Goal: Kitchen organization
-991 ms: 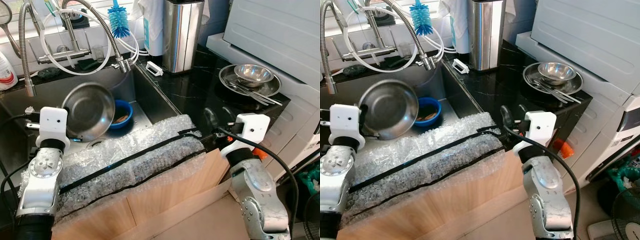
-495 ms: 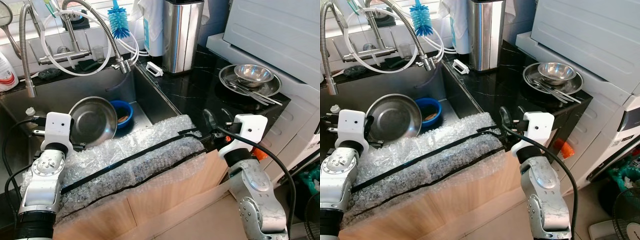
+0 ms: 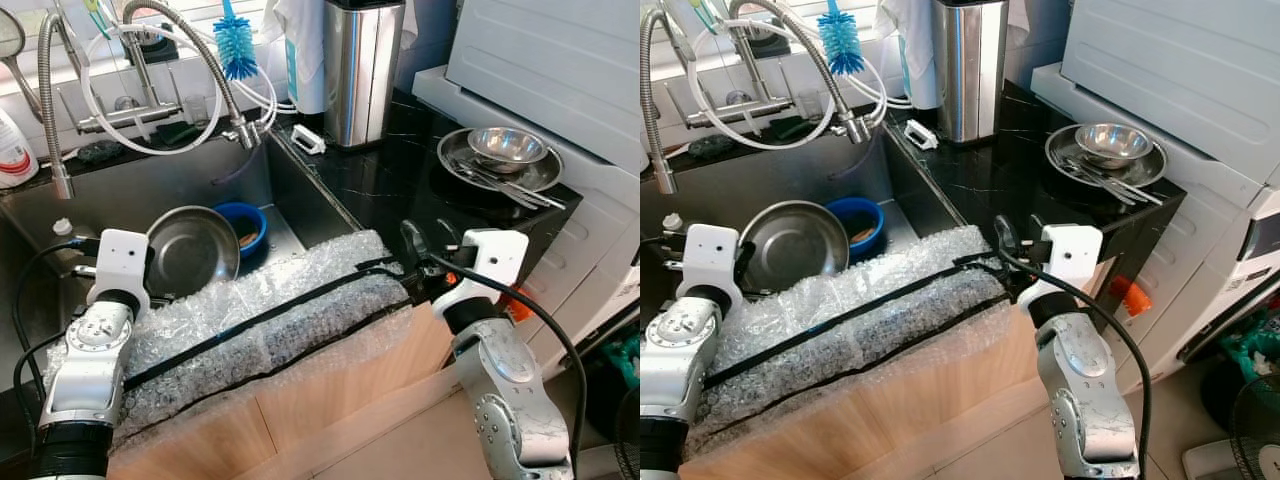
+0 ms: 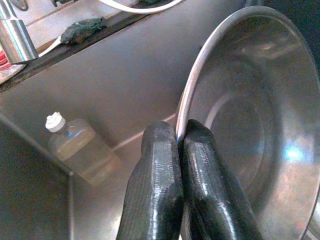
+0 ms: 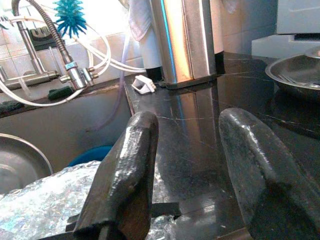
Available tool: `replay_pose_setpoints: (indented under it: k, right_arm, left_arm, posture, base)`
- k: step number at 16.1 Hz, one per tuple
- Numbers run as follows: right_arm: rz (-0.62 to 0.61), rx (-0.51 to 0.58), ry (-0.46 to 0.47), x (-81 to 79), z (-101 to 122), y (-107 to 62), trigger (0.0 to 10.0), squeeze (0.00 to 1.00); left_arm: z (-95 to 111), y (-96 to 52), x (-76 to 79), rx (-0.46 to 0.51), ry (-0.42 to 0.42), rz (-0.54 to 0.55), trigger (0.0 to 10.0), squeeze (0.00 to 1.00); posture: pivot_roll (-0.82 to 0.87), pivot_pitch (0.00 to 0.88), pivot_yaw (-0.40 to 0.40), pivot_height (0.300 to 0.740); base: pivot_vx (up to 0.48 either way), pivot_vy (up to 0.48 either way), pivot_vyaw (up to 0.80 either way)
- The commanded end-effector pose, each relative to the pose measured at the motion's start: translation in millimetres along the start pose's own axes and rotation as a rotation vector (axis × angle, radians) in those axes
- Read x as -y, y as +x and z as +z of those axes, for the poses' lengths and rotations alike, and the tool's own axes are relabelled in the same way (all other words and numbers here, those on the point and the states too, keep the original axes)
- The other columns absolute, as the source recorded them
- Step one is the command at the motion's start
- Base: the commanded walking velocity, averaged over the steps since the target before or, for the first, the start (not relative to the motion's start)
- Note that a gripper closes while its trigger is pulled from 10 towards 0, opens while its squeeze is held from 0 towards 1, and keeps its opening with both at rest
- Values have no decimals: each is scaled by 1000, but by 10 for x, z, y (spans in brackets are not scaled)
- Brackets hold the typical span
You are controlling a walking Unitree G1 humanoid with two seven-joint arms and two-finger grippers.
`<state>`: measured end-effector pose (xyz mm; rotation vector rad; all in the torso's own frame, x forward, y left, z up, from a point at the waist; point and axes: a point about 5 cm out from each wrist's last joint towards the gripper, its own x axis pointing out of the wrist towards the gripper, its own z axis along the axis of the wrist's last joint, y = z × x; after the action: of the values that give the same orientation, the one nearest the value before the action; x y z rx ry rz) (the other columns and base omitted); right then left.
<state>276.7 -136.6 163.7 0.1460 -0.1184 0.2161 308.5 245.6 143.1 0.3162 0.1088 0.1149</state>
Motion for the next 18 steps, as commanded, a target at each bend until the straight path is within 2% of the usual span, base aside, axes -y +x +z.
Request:
replay_pose_setpoints:
  k: [1,3,4,5,11,14,18]
  right_arm:
    - [21,24,-4,-45,70,23,10000,0]
    - [23,24,-6,-45,73,26,10000,0]
    - [25,24,-8,-43,73,29,10000,0]
    - [26,22,-10,-41,72,31,10000,0]
    - [40,18,-8,-74,60,53,10000,0]
    - [41,18,-7,-78,59,58,10000,0]
    - [43,14,-1,-87,54,63,10000,0]
  left_arm:
    - [-201,-49,127,-94,-15,-55,10000,0]
    - [-217,-53,144,-104,-20,-66,10000,0]
    - [-233,-57,166,-112,-27,-79,10000,90]
    - [-238,-59,181,-117,-36,-84,10000,980]
    - [-225,-55,208,-117,-47,-96,10000,1000]
    - [-196,-39,173,-106,-68,-61,10000,1000]
    - [-169,-35,146,-105,-181,-47,10000,1000]
  posture:
    - [-62,6,26,740]
    - [-65,4,28,740]
    - [-65,0,27,740]
    - [-66,0,25,740]
    - [-63,0,23,740]
    - [-62,0,24,740]
    - [-61,0,24,740]
  base:
    - [0,0,0]
    - [0,0,0]
    - [0,0,0]
    - [0,0,0]
    - [0,0,0]
    - [0,0,0]
    - [0,0,0]
